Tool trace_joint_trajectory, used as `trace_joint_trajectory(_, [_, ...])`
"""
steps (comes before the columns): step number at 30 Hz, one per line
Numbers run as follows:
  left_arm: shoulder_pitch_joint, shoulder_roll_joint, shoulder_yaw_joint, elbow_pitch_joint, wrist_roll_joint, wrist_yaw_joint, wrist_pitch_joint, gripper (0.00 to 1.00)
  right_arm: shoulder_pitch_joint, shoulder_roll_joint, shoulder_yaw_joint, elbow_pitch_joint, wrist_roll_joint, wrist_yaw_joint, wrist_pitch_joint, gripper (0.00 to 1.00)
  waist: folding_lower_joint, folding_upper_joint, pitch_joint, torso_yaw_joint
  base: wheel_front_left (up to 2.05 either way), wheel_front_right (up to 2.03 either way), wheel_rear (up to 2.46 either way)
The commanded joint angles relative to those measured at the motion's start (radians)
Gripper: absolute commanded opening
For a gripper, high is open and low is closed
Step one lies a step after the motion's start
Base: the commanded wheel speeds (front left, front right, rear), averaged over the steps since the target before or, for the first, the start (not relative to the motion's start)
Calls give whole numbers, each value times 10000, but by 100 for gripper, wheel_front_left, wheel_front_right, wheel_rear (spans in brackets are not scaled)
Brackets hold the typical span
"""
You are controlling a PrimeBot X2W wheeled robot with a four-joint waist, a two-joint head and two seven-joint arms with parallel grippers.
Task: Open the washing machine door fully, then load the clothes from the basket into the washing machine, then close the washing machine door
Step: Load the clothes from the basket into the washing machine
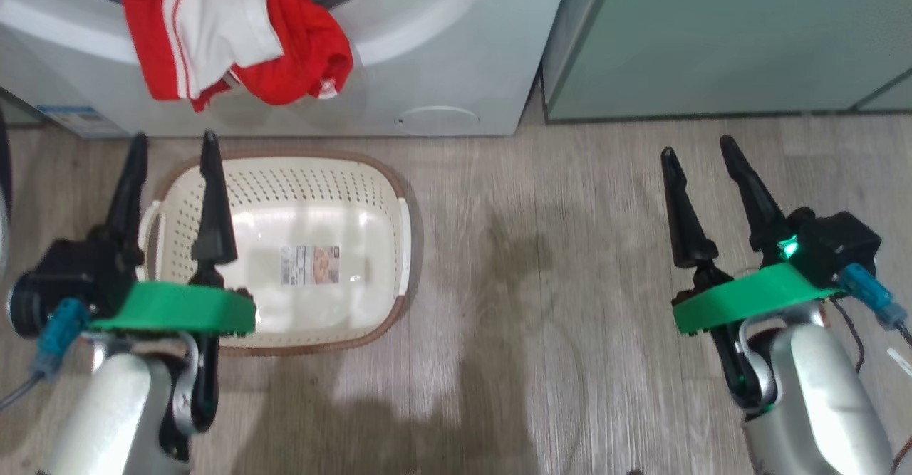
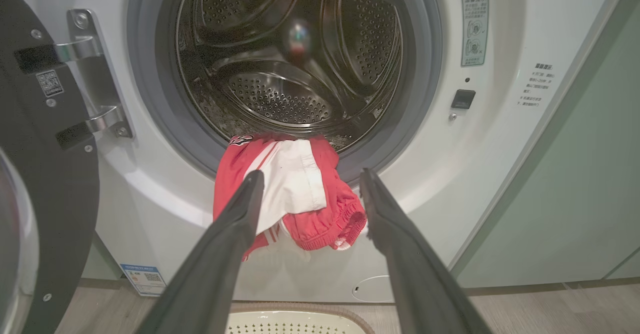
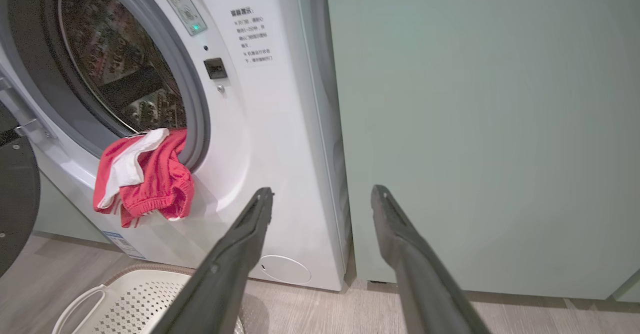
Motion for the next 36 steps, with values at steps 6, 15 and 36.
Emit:
trace_joint_trajectory(6, [397, 52, 262, -6, 169, -96, -46, 100, 494, -16, 136, -249, -45, 0, 118, 100, 1, -1, -730, 76, 0, 0, 0])
trace_joint_trajectory(15, [704, 49, 246, 214, 99, -30, -19, 100, 765, -16, 102, -380, -16, 0, 256, 100, 1, -1, -933, 46, 0, 0, 0])
trace_joint_trajectory(36, [266, 285, 296, 293, -30, -103, 143, 100, 740, -16, 212, -583, 24, 0, 310, 100, 1, -1, -673, 53, 0, 0, 0])
